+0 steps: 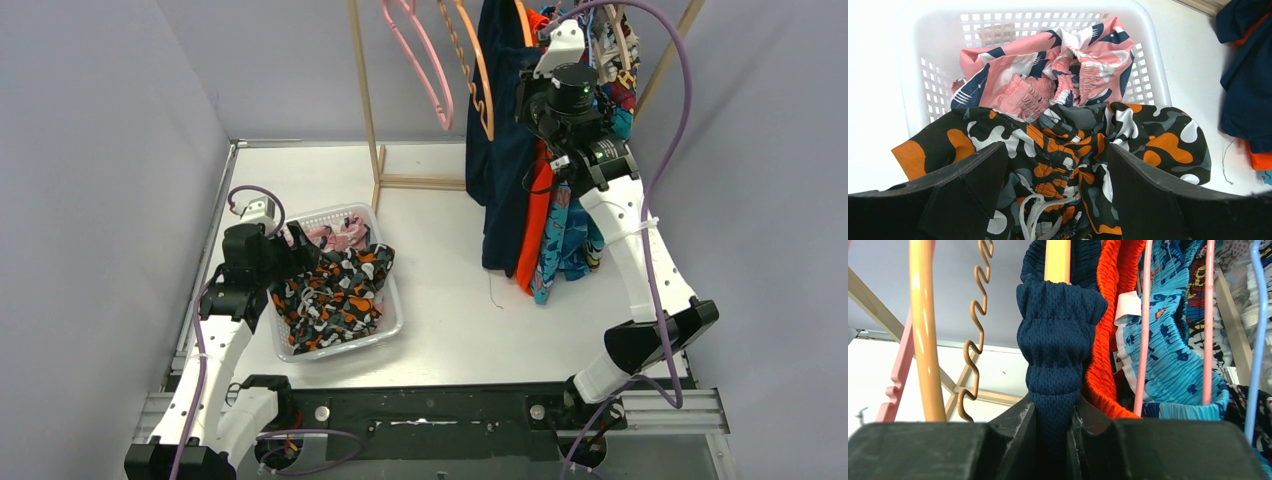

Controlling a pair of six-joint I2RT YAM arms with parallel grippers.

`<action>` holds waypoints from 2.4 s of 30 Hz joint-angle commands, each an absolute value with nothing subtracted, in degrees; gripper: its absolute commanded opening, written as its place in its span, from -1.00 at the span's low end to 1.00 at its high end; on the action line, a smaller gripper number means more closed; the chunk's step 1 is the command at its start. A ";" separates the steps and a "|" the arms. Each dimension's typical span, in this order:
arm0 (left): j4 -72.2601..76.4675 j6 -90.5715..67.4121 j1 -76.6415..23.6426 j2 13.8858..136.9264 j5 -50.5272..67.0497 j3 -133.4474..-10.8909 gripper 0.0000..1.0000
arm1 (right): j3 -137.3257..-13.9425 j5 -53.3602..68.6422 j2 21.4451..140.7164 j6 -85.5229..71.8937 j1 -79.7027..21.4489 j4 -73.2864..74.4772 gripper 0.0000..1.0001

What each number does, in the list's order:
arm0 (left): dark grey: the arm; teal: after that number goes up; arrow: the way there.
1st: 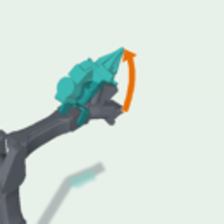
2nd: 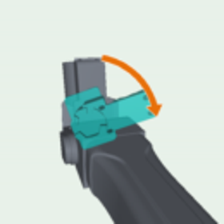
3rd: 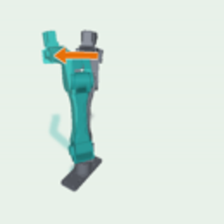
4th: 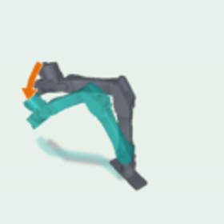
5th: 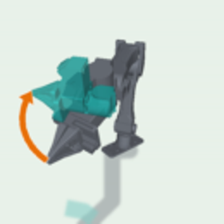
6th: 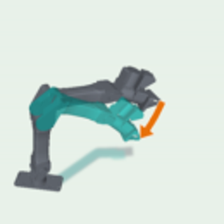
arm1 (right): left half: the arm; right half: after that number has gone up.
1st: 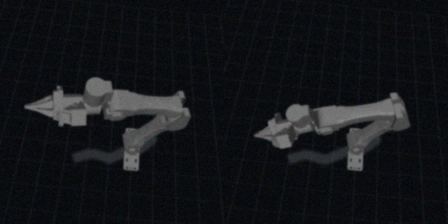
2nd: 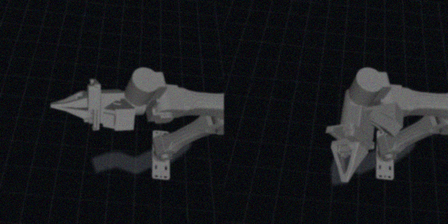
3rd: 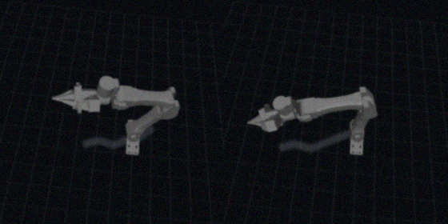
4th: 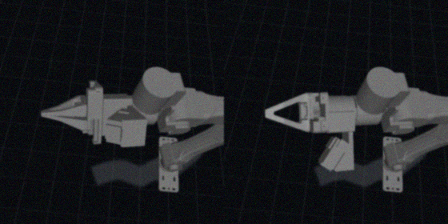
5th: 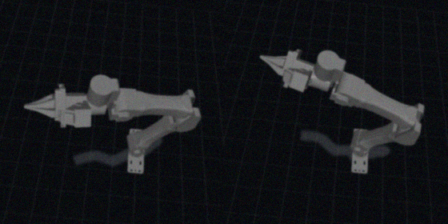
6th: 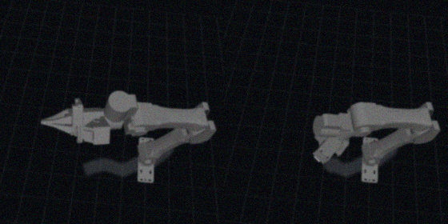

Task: Remove the shorts from the hanger
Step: Pick up the hanger from the clothes rod, then move the basket to the center of the board.

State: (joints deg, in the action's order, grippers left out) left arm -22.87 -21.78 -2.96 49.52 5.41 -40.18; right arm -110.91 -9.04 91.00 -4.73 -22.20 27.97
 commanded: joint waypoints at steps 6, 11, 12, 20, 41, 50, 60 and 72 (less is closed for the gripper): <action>-18.86 -21.09 -3.16 48.69 6.35 -40.29 0.46 | -120.82 -10.38 88.02 -5.01 -22.92 22.43 -1.00; -18.69 -21.09 -3.16 48.60 6.74 -40.33 0.47 | -121.40 -9.56 87.63 -7.44 -23.28 26.34 -1.00; -18.56 -21.09 -3.14 48.56 6.88 -40.34 0.46 | -121.04 -9.58 87.21 -8.17 -23.36 27.31 -1.00; -17.29 -20.83 -3.16 48.10 11.01 -40.13 0.47 | -111.58 -6.26 80.25 -11.89 -23.49 28.10 -1.00; -12.64 -30.37 -38.97 60.60 8.72 -50.54 0.42 | -89.26 -0.25 62.50 -19.91 -23.74 32.61 -1.00; -17.45 -37.94 -44.72 75.85 -4.71 -51.76 0.31 | -76.69 2.52 54.83 -27.16 -24.12 32.27 -1.00; -25.97 -35.87 -34.43 66.21 -7.76 -44.57 0.29 | -67.85 13.05 46.99 -27.71 -24.22 34.44 -1.00; -23.71 -32.97 -28.62 58.21 4.67 -52.77 0.29 | -66.10 17.28 44.32 -25.64 -24.37 37.43 -1.00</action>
